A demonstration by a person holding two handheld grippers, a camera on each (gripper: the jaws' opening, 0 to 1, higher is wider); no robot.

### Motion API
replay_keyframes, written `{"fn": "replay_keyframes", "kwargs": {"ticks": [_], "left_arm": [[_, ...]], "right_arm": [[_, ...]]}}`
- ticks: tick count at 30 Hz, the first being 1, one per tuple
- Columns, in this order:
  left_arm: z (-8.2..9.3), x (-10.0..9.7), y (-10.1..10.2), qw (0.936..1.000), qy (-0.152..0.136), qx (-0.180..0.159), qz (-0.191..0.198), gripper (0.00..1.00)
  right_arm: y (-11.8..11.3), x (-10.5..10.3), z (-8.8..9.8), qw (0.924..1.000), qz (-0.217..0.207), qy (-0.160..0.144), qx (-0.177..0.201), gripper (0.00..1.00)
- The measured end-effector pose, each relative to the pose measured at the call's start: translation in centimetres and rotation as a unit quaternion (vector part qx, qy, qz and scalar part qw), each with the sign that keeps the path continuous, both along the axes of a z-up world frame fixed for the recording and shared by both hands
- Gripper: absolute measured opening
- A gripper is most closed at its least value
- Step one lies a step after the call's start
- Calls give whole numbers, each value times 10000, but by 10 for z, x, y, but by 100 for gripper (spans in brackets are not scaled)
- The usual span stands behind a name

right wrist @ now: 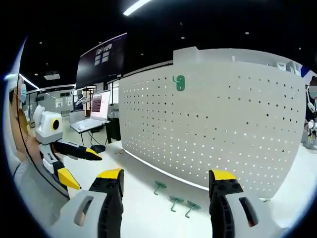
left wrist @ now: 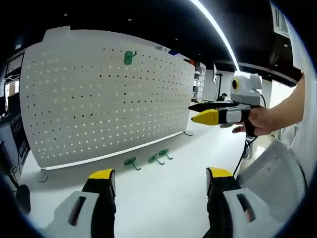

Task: Insert the hook assembly into the mounting plate slot until the hook locks in place.

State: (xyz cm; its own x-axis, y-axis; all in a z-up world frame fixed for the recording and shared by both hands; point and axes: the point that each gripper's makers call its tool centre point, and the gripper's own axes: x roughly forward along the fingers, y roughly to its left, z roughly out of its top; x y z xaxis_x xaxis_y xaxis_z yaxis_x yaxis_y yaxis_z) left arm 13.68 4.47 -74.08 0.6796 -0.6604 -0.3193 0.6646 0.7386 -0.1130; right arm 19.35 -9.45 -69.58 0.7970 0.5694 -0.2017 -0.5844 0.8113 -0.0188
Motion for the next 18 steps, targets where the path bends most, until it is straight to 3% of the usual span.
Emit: {"fn": "replay_keyframes", "kwargs": {"ticks": [18], "left_arm": [[2, 0, 3, 10000, -16, 36, 22, 77]], "right_arm": [[-17, -13, -12, 9999, -82, 121, -36, 68]]}}
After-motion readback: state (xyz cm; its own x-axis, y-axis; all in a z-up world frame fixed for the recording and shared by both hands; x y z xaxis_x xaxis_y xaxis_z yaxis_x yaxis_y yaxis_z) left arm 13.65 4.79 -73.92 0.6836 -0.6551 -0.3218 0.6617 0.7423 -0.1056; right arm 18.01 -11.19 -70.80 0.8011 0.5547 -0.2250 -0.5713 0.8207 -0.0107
